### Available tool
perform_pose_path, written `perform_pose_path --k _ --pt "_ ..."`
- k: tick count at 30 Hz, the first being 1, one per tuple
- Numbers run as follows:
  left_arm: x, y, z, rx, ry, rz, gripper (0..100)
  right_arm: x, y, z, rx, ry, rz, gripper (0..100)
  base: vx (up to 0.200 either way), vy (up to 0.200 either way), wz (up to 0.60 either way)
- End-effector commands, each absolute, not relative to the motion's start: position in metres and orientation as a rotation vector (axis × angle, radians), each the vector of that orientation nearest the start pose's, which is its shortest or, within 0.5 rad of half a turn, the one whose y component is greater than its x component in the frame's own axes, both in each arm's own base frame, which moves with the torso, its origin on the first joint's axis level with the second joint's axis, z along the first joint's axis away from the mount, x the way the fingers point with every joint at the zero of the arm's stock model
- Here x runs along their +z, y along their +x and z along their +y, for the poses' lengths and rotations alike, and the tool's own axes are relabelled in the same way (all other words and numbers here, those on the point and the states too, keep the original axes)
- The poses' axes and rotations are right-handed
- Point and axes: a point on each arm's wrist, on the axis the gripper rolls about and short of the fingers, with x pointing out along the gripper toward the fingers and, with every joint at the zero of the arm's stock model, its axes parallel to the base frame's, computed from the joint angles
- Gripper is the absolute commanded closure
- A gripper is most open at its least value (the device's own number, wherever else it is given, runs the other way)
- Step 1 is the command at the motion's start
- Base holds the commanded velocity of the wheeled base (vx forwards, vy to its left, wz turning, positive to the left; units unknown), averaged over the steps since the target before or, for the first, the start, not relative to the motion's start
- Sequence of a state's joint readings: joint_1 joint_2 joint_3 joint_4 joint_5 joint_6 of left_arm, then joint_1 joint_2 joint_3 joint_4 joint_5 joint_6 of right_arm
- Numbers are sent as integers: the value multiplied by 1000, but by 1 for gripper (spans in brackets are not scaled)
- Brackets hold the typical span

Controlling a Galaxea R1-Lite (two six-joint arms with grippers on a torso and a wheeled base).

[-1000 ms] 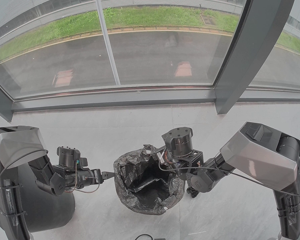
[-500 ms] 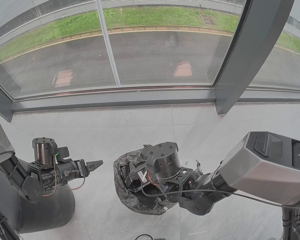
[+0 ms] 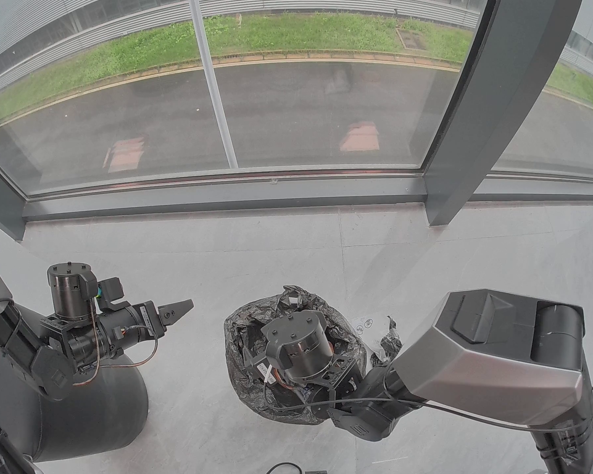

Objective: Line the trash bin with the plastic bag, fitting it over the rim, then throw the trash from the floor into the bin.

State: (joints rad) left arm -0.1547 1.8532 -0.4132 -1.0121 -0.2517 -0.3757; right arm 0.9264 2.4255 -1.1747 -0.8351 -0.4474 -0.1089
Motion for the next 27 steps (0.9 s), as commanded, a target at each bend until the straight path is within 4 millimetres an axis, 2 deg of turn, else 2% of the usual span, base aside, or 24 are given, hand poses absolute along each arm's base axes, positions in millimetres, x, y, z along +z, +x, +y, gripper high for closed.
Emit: perform_pose_path --k 1,11,18,21,27 --pt "81 271 -47 -310 -399 506 0 -3 288 354 478 -381 308 0 0 0 0" --pt "81 271 -47 -307 -418 509 0 -2 300 366 473 -350 269 0 0 0 0" --pt "80 271 -47 -306 -418 512 0 -11 313 368 445 -340 260 0 0 0 0" --pt "77 272 -47 -303 -418 524 0 -17 326 367 421 -336 256 0 0 0 0" --pt "72 274 -47 -299 -421 540 0 -29 333 364 408 -346 272 0 0 0 0"
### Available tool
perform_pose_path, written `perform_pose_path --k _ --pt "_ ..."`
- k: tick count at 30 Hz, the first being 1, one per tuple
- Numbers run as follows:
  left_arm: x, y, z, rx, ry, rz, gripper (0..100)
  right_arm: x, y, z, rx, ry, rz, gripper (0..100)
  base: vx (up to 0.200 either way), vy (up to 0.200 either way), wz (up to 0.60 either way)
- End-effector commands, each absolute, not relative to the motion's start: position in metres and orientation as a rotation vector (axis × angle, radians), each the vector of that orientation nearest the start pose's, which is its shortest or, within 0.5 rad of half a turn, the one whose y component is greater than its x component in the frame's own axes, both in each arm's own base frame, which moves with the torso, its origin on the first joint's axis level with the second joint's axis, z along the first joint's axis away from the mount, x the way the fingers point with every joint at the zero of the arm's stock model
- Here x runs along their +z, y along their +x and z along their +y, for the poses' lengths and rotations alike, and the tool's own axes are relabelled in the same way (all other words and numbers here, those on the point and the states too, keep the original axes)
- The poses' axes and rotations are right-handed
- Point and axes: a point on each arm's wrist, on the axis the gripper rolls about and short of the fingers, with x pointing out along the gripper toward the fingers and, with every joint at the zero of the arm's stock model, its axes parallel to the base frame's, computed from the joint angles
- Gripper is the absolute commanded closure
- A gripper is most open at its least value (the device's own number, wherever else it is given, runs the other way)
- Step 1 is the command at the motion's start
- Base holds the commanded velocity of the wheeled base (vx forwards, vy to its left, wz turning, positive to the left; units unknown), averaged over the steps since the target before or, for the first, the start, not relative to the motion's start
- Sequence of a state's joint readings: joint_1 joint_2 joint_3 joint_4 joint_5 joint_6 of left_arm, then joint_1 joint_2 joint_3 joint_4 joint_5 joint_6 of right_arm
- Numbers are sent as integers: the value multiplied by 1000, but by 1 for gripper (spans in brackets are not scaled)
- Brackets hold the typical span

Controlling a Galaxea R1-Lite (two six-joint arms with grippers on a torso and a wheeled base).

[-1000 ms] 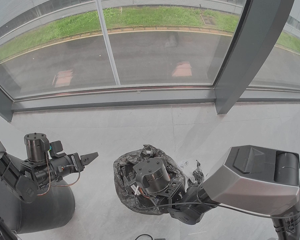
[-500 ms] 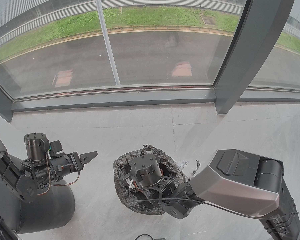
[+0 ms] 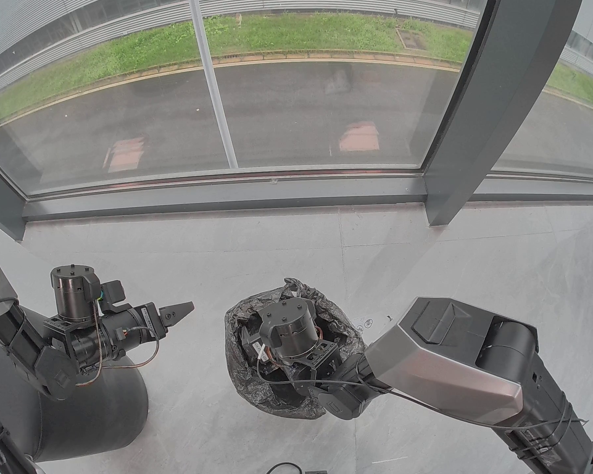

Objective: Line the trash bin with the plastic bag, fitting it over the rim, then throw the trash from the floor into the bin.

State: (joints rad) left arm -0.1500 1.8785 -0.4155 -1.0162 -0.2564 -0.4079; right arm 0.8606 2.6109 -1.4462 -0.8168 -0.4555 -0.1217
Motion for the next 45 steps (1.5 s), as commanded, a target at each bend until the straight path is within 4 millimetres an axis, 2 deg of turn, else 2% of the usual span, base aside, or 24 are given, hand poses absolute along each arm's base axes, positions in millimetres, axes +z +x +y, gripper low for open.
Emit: perform_pose_path --k 1,13,20,26,30,35,40,42,45 --pt "72 274 -47 -300 -420 538 0 -30 333 363 407 -347 273 0 0 0 0" --pt "71 274 -48 -298 -422 546 0 -44 340 357 390 -362 300 0 0 0 0" --pt "70 273 -48 -297 -427 549 0 -41 339 357 391 -357 294 0 0 0 0" --pt "70 273 -48 -296 -427 550 0 -33 321 358 418 -364 305 0 0 0 0" --pt "70 273 -48 -296 -427 552 0 -18 303 356 443 -364 302 0 0 0 0" --pt "69 272 -49 -300 -427 555 0 8 266 336 488 -387 315 0 0 0 0" --pt "69 271 -49 -301 -427 556 0 26 245 310 494 -405 334 0 0 0 0" --pt "70 271 -49 -303 -425 555 0 32 234 290 488 -408 348 0 0 0 0" --pt "70 271 -49 -303 -425 554 0 36 227 267 462 -401 348 0 0 0 0"
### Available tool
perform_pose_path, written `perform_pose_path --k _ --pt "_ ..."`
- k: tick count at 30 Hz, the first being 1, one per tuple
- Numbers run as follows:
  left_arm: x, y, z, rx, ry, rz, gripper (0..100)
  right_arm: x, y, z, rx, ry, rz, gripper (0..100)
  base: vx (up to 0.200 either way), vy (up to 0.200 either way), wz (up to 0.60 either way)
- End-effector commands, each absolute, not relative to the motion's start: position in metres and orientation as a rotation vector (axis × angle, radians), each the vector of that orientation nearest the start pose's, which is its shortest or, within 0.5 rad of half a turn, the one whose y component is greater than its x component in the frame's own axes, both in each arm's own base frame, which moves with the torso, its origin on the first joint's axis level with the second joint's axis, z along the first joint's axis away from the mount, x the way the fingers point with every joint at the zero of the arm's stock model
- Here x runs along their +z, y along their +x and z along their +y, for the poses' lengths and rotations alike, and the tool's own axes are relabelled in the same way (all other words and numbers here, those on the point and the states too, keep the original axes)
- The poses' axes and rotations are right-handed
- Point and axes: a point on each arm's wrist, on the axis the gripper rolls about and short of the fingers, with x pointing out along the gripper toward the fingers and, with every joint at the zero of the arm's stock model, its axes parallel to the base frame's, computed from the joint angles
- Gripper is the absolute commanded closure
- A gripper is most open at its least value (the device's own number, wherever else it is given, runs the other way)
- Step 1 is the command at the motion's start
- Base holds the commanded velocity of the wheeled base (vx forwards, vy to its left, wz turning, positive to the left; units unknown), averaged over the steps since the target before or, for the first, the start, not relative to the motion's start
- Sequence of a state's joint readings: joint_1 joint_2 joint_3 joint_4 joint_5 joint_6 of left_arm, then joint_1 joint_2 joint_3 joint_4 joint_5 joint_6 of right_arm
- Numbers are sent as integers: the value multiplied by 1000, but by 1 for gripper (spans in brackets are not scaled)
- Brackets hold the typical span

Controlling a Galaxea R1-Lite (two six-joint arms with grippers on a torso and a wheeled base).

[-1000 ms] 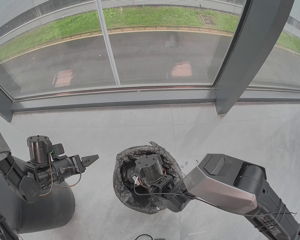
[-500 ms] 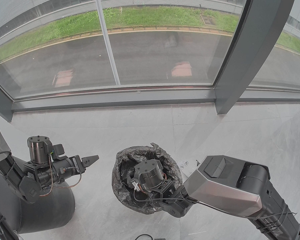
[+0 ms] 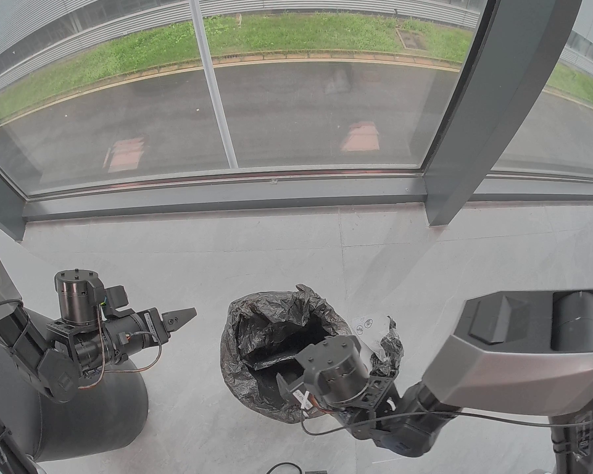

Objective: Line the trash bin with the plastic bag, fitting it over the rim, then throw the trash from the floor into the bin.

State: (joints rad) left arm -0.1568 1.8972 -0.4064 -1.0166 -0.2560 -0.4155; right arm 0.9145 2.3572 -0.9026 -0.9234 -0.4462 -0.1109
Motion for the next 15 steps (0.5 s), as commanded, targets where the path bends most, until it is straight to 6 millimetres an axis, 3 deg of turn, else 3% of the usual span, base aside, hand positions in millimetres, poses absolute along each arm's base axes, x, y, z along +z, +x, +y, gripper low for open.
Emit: perform_pose_path --k 1,3,4,15 --pt "70 271 -49 -303 -425 555 0 37 228 257 445 -399 351 0 0 0 0" --pt "70 271 -49 -303 -425 555 0 36 228 248 427 -399 358 0 0 0 0" --pt "70 271 -49 -303 -425 555 0 33 232 230 386 -399 379 0 0 0 0" --pt "70 270 -50 -306 -424 556 0 26 257 148 331 -416 496 0 0 0 0"
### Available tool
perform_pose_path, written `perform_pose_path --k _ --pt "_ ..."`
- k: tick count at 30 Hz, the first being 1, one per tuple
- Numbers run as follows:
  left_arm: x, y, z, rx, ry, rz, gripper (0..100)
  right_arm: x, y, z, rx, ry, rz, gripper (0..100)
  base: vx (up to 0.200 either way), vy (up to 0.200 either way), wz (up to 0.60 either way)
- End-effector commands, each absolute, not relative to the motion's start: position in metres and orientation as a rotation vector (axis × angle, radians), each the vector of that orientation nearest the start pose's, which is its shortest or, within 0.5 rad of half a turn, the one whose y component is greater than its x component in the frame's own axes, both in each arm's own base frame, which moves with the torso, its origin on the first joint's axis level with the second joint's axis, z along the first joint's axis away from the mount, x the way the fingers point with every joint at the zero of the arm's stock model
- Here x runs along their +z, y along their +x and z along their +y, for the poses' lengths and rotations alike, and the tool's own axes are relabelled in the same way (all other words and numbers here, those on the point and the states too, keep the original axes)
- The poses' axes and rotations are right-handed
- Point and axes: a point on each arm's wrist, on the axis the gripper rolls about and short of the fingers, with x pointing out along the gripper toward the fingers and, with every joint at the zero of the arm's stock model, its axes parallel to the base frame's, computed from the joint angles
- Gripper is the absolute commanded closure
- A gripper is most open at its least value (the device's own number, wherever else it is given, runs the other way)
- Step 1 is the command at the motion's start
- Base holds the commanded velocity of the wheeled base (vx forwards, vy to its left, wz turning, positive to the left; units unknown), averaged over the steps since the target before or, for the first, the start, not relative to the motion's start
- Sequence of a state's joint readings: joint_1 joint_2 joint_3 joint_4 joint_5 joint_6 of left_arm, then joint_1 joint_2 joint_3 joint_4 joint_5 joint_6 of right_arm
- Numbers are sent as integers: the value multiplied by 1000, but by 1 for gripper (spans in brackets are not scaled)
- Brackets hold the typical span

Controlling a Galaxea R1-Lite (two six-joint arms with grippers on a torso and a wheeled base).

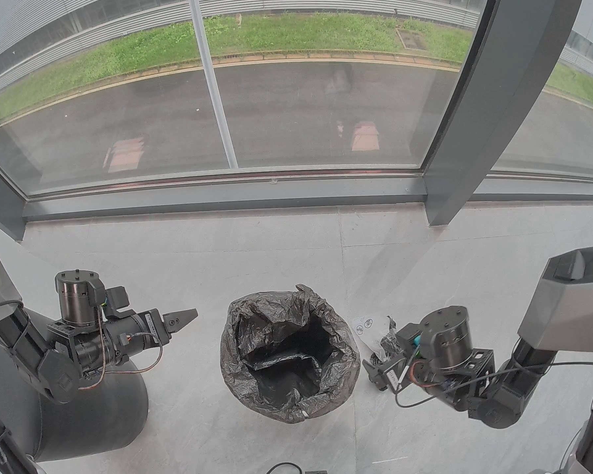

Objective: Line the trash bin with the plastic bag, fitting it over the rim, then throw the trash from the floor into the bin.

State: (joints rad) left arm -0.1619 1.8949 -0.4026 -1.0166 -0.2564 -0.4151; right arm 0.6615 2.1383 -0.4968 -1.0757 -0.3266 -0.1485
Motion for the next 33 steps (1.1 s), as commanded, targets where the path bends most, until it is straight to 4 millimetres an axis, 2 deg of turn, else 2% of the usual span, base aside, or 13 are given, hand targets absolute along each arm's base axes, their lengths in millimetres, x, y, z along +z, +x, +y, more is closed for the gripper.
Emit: perform_pose_path --k 1,2,3,7,11,12,14,18,28,33 --pt "70 270 -50 -306 -424 556 0 26 263 139 334 -424 498 0 0 0 0" --pt "70 270 -50 -306 -424 556 0 26 263 139 334 -424 498 0 0 0 0" --pt "70 270 -50 -306 -424 557 0 24 273 128 361 -438 501 0 0 0 0" --pt "69 270 -50 -305 -424 560 0 12 291 122 450 -442 506 0 0 0 0" --pt "69 271 -50 -306 -423 557 0 6 318 128 468 -425 490 0 0 0 0" --pt "69 271 -50 -304 -424 558 0 1 334 135 469 -423 513 0 0 0 0" --pt "69 271 -50 -304 -424 558 0 -3 350 142 470 -420 547 0 0 0 0" --pt "69 270 -51 -306 -424 561 0 -1 376 156 468 -387 586 0 0 0 0" --pt "64 272 -51 -302 -424 577 0 -10 426 171 450 -351 687 0 0 0 0" --pt "62 273 -51 -301 -424 582 0 -9 440 173 422 -302 735 0 0 0 0"
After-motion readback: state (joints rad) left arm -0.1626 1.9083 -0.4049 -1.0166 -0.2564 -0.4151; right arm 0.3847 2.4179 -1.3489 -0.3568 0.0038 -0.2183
